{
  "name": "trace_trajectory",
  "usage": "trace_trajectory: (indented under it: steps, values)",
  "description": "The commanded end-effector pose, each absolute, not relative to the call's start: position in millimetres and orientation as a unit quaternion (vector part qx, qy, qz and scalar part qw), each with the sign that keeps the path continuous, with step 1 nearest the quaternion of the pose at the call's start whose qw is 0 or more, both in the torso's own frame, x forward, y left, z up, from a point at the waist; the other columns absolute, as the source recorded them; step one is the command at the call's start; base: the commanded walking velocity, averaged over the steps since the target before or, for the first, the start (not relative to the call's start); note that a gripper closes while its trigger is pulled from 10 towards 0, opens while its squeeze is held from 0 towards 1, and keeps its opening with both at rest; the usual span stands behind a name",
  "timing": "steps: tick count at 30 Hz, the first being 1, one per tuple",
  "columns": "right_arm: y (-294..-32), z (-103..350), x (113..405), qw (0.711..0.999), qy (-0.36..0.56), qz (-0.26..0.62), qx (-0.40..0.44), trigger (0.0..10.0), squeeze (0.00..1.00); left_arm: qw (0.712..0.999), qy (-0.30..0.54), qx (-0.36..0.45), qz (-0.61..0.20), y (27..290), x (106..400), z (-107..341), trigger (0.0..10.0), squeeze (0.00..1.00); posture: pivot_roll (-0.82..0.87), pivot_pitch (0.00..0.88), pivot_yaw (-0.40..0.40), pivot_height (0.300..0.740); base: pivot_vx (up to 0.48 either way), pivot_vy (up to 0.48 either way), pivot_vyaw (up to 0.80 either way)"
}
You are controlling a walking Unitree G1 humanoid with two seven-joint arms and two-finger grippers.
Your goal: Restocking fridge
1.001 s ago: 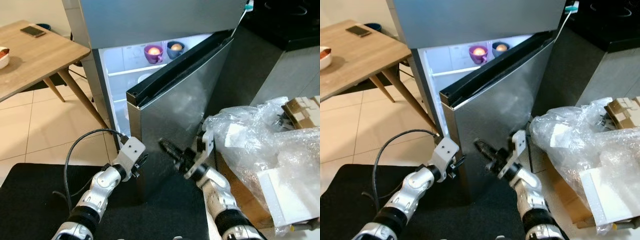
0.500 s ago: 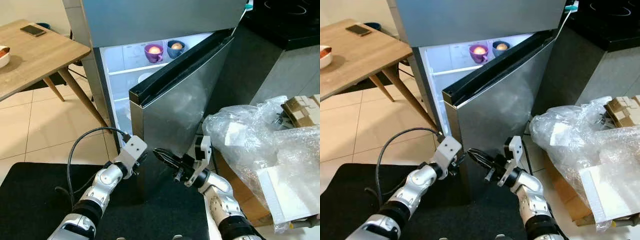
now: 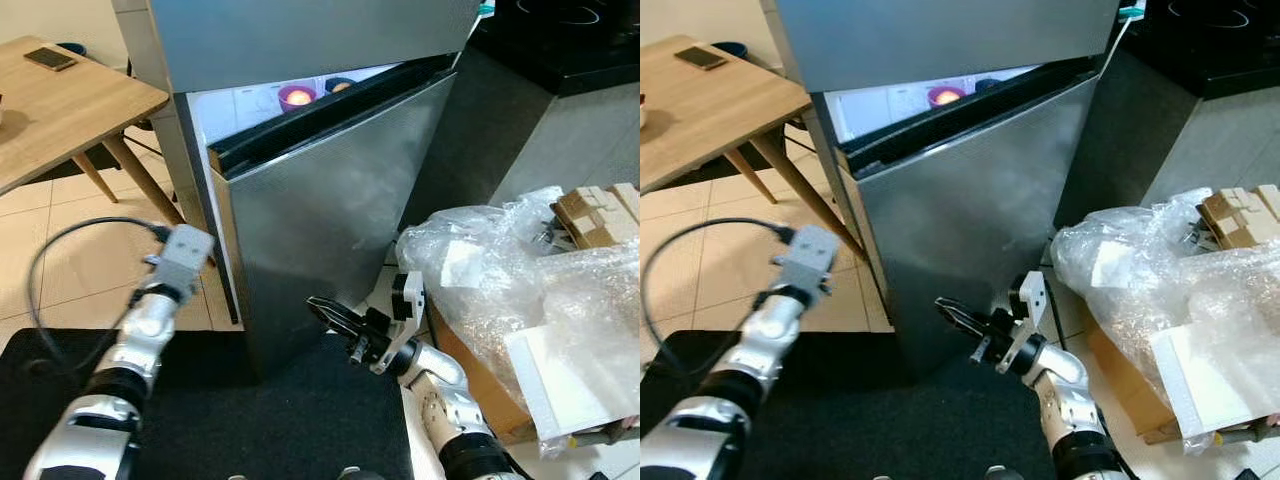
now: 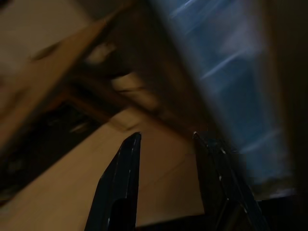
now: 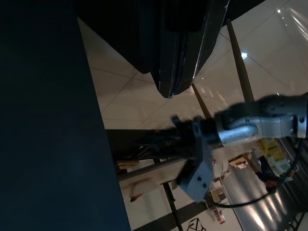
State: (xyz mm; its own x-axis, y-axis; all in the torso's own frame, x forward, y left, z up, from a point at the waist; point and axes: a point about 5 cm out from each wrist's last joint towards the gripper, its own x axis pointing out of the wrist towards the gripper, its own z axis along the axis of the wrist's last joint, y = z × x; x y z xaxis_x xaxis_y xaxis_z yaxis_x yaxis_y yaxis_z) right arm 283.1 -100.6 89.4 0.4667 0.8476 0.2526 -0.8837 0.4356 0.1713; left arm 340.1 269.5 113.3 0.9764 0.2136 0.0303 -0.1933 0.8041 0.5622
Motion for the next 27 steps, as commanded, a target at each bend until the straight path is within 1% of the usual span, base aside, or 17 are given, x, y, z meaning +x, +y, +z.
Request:
trace_trajectory:
  steps: [1, 3, 5, 8, 9, 11, 12, 14, 15, 16, 17, 19, 22, 24, 25, 26, 27]
  values:
    - [-100.4, 88.1, 280.0, 0.843, -0.059, 0.516, 0.139, 10.0, 0.00, 0.930, 0.026, 0.314, 0.191, 307.2, 333.0, 125.7, 10.0, 0.00, -0.12, 0.132, -0.024, 0.738, 0.000, 0.000, 0.00]
    - [-100.1, 87.1, 279.5, 0.843, -0.056, 0.518, 0.138, 10.0, 0.00, 0.923, 0.023, 0.324, 0.208, 318.1, 329.4, 130.6, 10.0, 0.00, -0.12, 0.128, -0.027, 0.738, 0.000, 0.000, 0.00]
    - [-99.9, 86.7, 279.4, 0.843, -0.055, 0.518, 0.137, 10.0, 0.00, 0.922, 0.022, 0.326, 0.209, 319.7, 328.4, 131.0, 10.0, 0.00, -0.12, 0.128, -0.027, 0.738, 0.000, 0.000, 0.00]
    - [-99.0, 85.8, 279.6, 0.842, -0.053, 0.519, 0.136, 10.0, 0.00, 0.919, 0.020, 0.332, 0.210, 318.8, 326.9, 128.5, 10.0, 0.00, -0.11, 0.124, -0.029, 0.738, 0.000, 0.000, 0.00]
    - [-97.9, 84.4, 280.0, 0.842, -0.048, 0.520, 0.133, 10.0, 0.00, 0.921, 0.022, 0.331, 0.204, 313.6, 326.0, 122.0, 10.0, 0.00, -0.12, 0.119, -0.032, 0.738, 0.000, 0.000, 0.00]
    - [-97.7, 84.1, 280.0, 0.842, -0.047, 0.521, 0.133, 10.0, 0.00, 0.921, 0.023, 0.331, 0.204, 312.3, 325.8, 120.4, 10.0, 0.00, -0.12, 0.119, -0.032, 0.738, 0.000, 0.000, 0.00]
    - [-97.0, 83.4, 280.1, 0.842, -0.045, 0.522, 0.129, 10.0, 0.00, 0.940, 0.034, 0.301, 0.160, 297.2, 327.3, 108.8, 10.0, 0.00, -0.12, 0.116, -0.033, 0.738, 0.000, 0.000, 0.00]
    - [-96.5, 82.9, 280.0, 0.842, -0.042, 0.523, 0.126, 10.0, 0.00, 0.957, 0.044, 0.265, 0.108, 278.3, 328.5, 96.1, 10.0, 0.00, -0.12, 0.114, -0.035, 0.738, 0.000, 0.000, 0.00]
    - [-96.4, 83.1, 280.8, 0.844, -0.042, 0.520, 0.123, 10.0, 0.00, 0.971, 0.050, 0.233, 0.024, 251.2, 329.0, 83.6, 10.0, 0.00, -0.12, 0.111, -0.037, 0.738, 0.000, 0.000, 0.00]
    - [-96.4, 83.3, 281.4, 0.845, -0.042, 0.518, 0.122, 10.0, 0.00, 0.975, 0.052, 0.214, -0.030, 233.5, 328.2, 76.9, 10.0, 0.00, -0.12, 0.111, -0.037, 0.738, 0.000, 0.000, 0.00]
    - [-96.4, 83.3, 281.4, 0.845, -0.042, 0.518, 0.122, 10.0, 0.00, 0.975, 0.052, 0.214, -0.030, 233.5, 328.2, 76.9, 10.0, 0.00, -0.12, 0.111, -0.037, 0.738, 0.000, 0.000, 0.00]
    - [-96.6, 84.9, 283.5, 0.848, -0.045, 0.515, 0.119, 10.0, 0.00, 0.963, 0.055, 0.193, -0.182, 185.0, 321.0, 61.5, 10.0, 0.00, -0.12, 0.111, -0.037, 0.738, 0.000, 0.000, 0.00]
    - [-96.6, 84.9, 283.5, 0.848, -0.045, 0.515, 0.119, 10.0, 0.00, 0.963, 0.055, 0.193, -0.182, 185.0, 321.0, 61.5, 10.0, 0.00, -0.12, 0.111, -0.037, 0.738, 0.000, 0.000, 0.00]
    - [-97.1, 88.9, 286.6, 0.851, -0.054, 0.509, 0.114, 10.0, 0.00, 0.942, 0.043, 0.180, -0.282, 140.2, 317.9, 57.6, 10.0, 0.00, -0.13, 0.122, -0.028, 0.738, 0.000, 0.000, 0.00]
    - [-97.5, 91.0, 288.0, 0.853, -0.058, 0.507, 0.112, 10.0, 0.00, 0.936, 0.039, 0.175, -0.304, 125.0, 319.4, 59.1, 10.0, 0.00, -0.13, 0.122, -0.028, 0.738, 0.000, 0.000, 0.00]
    - [-97.5, 91.0, 288.0, 0.853, -0.058, 0.507, 0.112, 10.0, 0.00, 0.936, 0.039, 0.175, -0.304, 125.0, 319.4, 59.1, 10.0, 0.00, -0.13, 0.122, -0.028, 0.738, 0.000, 0.000, 0.00]
    - [-97.8, 92.6, 289.0, 0.854, -0.061, 0.504, 0.111, 10.0, 0.00, 0.933, 0.035, 0.179, -0.309, 117.0, 322.4, 61.3, 10.0, 0.00, -0.14, 0.129, -0.023, 0.738, 0.000, 0.000, 0.00]
